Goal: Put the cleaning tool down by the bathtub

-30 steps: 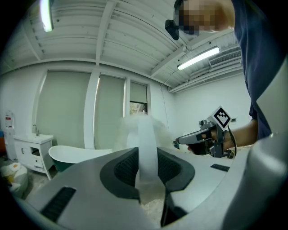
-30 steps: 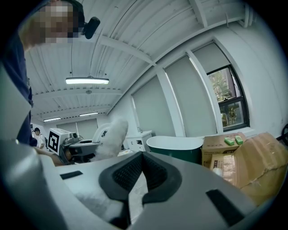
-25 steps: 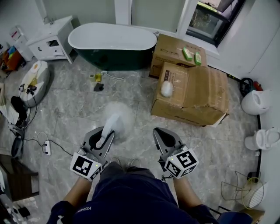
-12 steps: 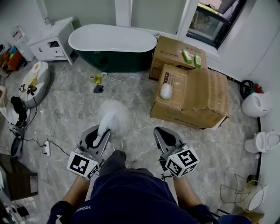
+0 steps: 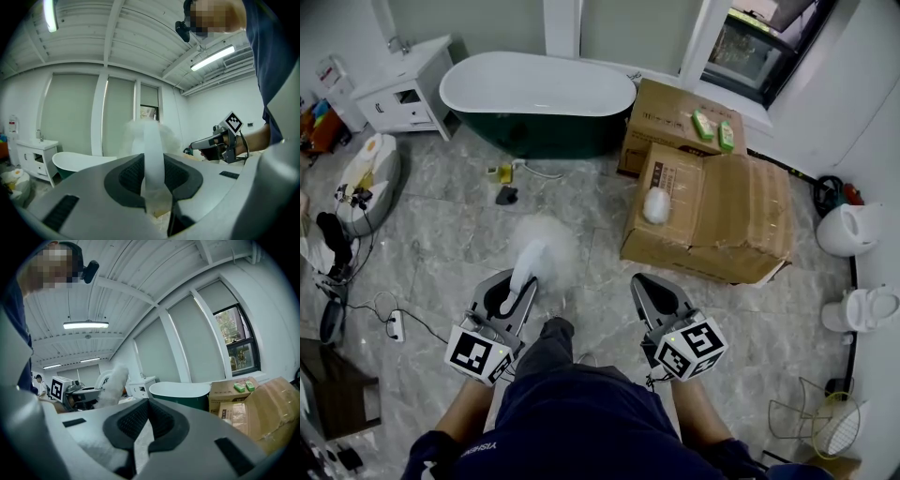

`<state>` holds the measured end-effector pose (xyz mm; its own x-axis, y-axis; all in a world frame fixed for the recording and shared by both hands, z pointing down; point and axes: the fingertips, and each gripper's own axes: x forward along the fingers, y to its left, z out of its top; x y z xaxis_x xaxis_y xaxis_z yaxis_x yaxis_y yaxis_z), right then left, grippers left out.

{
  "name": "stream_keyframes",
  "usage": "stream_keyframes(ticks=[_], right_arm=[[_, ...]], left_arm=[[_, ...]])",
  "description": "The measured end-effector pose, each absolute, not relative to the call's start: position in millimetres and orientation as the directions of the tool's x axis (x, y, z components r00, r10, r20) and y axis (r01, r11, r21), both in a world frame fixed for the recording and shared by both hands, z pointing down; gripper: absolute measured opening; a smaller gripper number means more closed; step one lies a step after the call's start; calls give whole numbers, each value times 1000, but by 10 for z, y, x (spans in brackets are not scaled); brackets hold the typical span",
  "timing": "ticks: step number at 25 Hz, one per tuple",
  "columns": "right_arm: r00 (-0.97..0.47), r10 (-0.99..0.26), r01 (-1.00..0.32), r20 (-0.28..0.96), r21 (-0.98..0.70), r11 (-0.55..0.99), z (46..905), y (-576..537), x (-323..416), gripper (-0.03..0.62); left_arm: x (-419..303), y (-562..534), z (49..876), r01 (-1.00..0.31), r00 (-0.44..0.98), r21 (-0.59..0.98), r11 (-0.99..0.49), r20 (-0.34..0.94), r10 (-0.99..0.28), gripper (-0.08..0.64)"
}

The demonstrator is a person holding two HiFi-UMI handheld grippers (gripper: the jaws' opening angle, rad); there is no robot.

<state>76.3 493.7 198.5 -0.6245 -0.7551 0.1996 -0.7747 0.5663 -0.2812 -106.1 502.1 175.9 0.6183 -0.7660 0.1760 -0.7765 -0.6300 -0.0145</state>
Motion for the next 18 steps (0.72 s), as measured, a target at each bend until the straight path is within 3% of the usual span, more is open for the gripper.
stream_keyframes(ticks=[18], right_arm=[[-609,-754,-790,249,-282,545,2066,3346,119,5]], left_arm=[[-1599,3417,1929,-751,651,35,-659,203,-732,107]])
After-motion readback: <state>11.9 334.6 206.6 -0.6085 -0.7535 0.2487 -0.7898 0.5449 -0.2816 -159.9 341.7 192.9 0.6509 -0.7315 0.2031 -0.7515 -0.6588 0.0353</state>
